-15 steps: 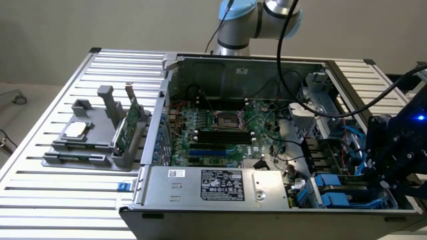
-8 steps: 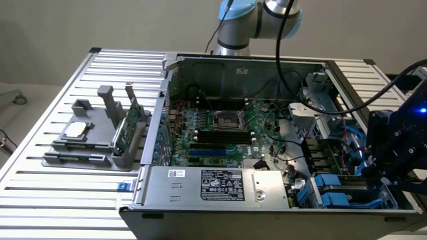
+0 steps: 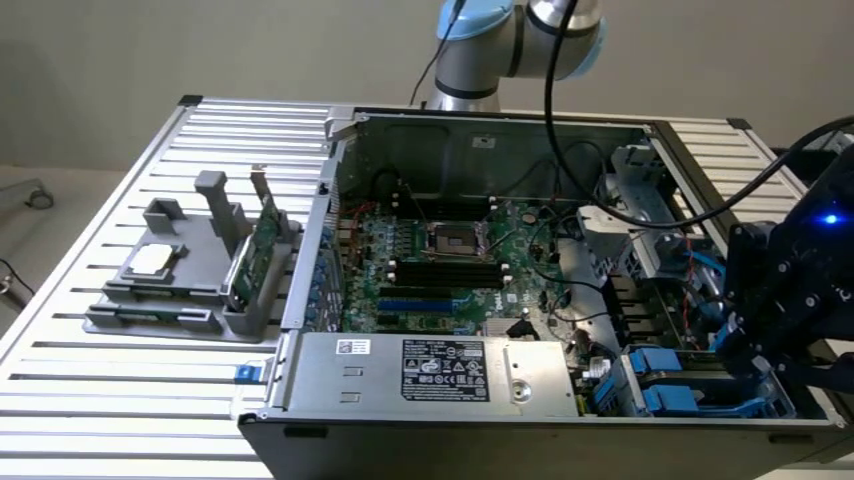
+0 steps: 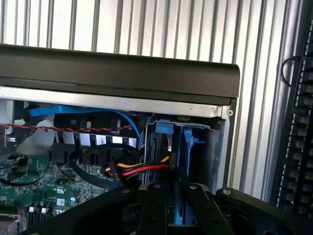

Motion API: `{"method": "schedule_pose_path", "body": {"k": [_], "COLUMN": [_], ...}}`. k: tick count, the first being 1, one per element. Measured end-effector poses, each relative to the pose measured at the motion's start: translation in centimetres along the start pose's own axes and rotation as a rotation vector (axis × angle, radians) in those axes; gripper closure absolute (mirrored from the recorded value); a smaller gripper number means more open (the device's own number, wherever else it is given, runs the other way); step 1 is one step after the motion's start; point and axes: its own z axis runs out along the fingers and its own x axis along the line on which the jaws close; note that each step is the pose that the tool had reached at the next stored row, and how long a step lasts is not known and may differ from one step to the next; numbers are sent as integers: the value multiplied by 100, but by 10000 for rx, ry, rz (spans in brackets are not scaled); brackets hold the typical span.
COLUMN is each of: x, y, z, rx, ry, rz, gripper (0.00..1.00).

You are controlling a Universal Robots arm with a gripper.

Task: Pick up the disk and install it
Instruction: 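Insert the second disk wire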

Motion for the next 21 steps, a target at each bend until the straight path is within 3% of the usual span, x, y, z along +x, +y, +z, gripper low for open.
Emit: {"method": "schedule_pose_path", "body": {"k": [2,5,7,11,13,16,18,21], "x": [24,92,169,270,274,287,319,384], "y": [1,1,6,11,10,-1,-10,-24], "z": [0,-2,-2,-1,4,10,20,42], "rx": [17,31,45,80,77,-119,-284,-447], "ry": [-233,-415,-604,-1151,-1345,-1518,-1558,-1629], "rz": [-7,-11,-20,-39,-44,-35,-22,-11], "gripper": [81,81,81,81,81,81,81,81]}}
